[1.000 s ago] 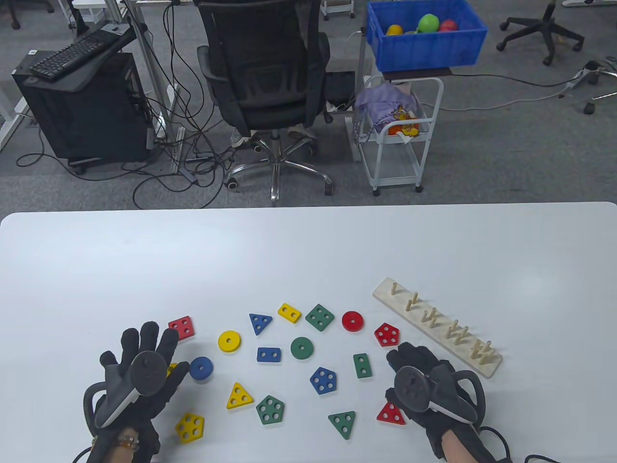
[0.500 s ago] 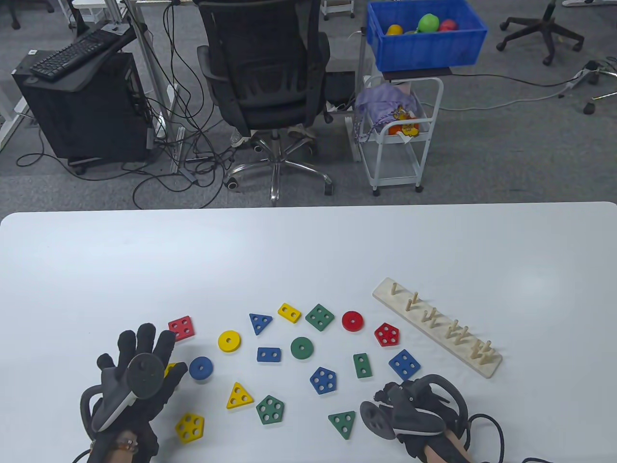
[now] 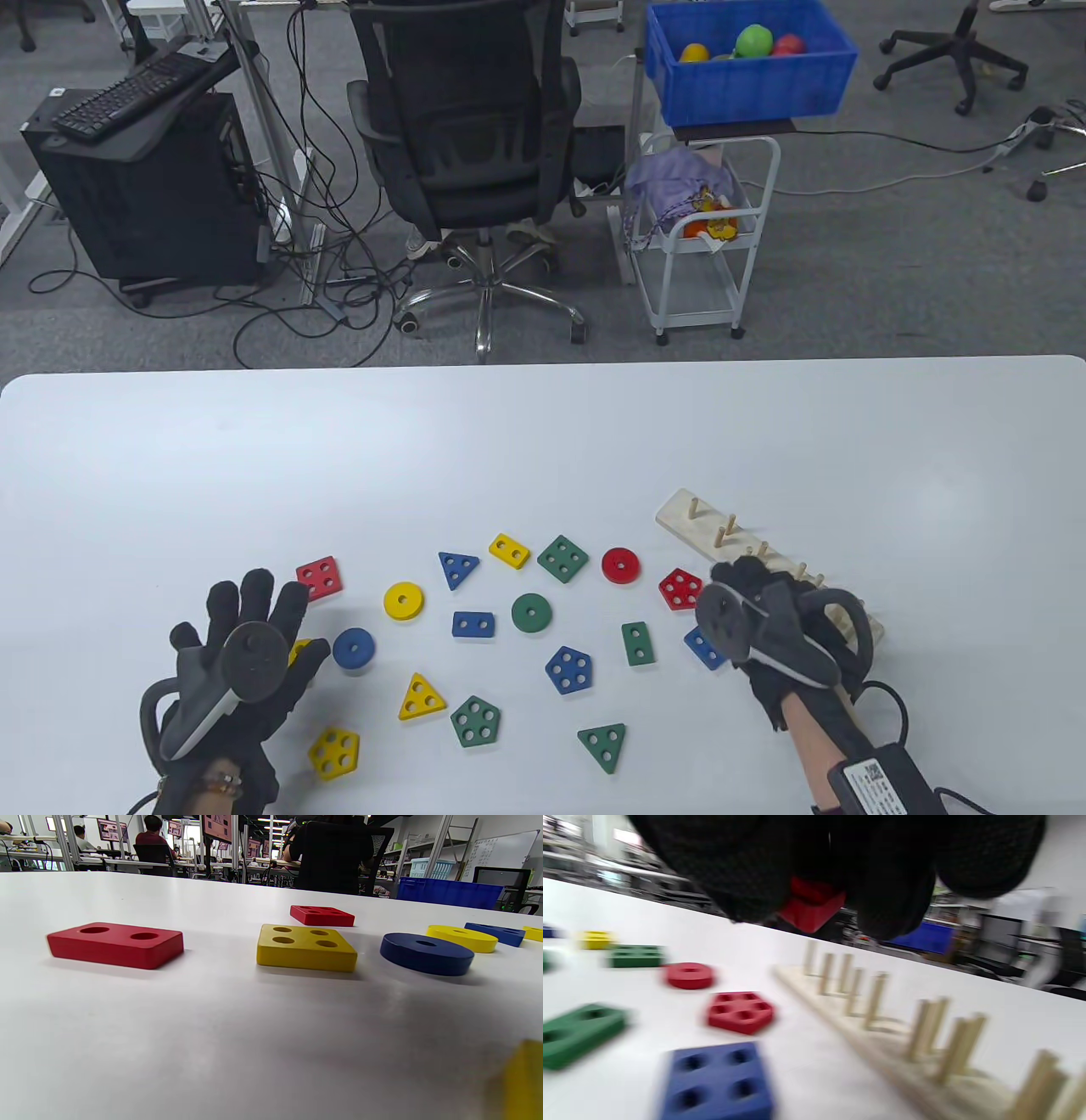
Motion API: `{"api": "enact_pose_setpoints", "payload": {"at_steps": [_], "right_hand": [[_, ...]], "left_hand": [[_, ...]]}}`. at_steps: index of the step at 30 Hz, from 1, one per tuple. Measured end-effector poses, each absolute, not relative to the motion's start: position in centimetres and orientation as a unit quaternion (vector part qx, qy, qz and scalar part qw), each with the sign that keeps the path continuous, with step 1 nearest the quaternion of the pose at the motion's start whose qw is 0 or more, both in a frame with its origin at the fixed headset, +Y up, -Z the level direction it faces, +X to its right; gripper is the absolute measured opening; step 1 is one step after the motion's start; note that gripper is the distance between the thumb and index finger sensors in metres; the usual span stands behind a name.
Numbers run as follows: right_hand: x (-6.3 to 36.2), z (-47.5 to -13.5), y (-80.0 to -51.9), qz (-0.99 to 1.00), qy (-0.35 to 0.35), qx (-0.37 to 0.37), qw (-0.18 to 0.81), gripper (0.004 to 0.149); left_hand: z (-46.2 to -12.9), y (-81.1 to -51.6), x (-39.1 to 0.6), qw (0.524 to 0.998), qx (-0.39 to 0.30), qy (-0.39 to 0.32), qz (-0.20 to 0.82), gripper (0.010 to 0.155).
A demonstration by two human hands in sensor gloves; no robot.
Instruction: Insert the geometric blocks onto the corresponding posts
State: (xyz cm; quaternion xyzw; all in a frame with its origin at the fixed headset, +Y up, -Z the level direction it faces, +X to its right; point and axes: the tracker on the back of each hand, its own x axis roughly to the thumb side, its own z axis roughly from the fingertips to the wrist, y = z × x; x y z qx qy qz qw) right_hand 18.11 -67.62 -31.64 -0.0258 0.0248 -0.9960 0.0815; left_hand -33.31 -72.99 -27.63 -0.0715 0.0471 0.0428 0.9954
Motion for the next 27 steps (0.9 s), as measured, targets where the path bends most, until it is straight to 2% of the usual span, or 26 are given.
{"api": "enact_pose_setpoints", "payload": {"at_steps": [4,11,21,23,27], "right_hand": [[19.7,-35.5,-68.4,-0.992,0.010,0.052,0.111,0.058],[20.2,-38.0,-70.6,-0.991,-0.030,0.078,0.109,0.057],[19.7,-38.4,-71.7,-0.989,-0.027,0.080,0.123,0.055],[20.0,-38.3,-71.8,-0.989,-0.036,0.084,0.118,0.059],[20.2,-37.2,-70.9,-0.993,-0.003,0.073,0.095,0.063]], "left_hand": [[-27.6,-73.0,-33.3,0.995,-0.073,0.047,0.044,0.076],[-27.7,-73.2,-33.4,0.995,-0.082,0.050,0.040,0.076],[-27.8,-73.3,-33.4,0.995,-0.083,0.049,0.037,0.075],[-27.7,-73.4,-33.4,0.994,-0.085,0.050,0.036,0.075],[-27.7,-73.4,-33.3,0.994,-0.088,0.051,0.035,0.075]]}}
